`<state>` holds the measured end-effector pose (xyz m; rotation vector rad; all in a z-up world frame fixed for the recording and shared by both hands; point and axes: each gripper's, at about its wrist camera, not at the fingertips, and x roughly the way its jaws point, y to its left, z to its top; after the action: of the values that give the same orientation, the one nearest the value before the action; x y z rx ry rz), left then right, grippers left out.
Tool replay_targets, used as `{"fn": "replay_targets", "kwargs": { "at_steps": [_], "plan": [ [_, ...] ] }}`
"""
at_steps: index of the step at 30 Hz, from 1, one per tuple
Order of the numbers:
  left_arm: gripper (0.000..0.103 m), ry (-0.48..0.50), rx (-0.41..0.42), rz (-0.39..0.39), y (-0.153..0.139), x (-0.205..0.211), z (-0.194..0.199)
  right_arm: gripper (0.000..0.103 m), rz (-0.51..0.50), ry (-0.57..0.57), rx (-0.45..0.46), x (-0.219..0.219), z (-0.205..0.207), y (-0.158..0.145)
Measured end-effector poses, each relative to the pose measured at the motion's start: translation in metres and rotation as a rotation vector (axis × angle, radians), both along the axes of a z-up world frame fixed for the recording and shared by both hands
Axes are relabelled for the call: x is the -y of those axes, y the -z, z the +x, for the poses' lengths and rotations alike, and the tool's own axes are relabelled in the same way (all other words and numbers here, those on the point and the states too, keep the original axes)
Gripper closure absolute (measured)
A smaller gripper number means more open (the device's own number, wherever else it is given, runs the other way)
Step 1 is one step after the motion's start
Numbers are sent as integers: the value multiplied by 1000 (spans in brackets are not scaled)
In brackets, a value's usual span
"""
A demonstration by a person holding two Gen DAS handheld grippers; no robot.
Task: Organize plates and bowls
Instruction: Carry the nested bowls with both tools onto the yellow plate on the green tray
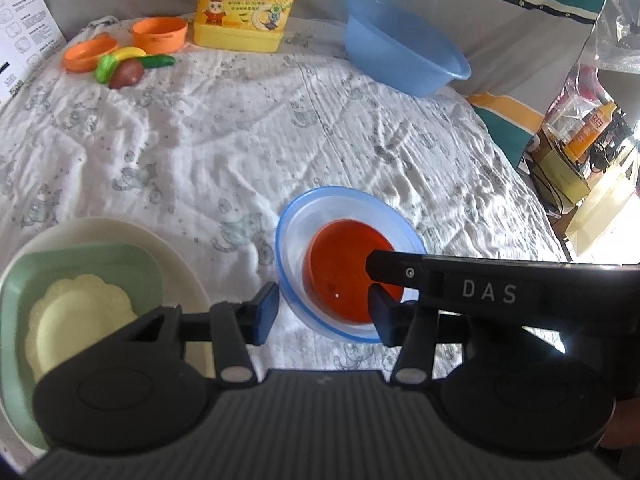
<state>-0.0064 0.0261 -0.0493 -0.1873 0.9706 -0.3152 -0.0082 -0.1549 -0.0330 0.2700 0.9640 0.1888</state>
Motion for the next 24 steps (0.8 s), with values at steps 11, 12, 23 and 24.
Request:
{"fn": "replay_targets", "kwargs": {
  "at_steps": [11, 12, 23, 24],
  "plan": [
    [55, -136, 33, 29, -27, -66, -11, 70, 43, -142, -5, -65, 20, -24],
    [55, -155, 32, 27, -29, -75, -14, 70, 45, -162, -4, -75, 20, -26],
    [55, -286, -8, 14, -19, -145, -44, 70, 36, -315, -43, -148, 19, -20],
    [55, -289, -14, 13, -17, -148, -46, 70, 35, -321, -51, -150, 18, -18]
  ]
}}
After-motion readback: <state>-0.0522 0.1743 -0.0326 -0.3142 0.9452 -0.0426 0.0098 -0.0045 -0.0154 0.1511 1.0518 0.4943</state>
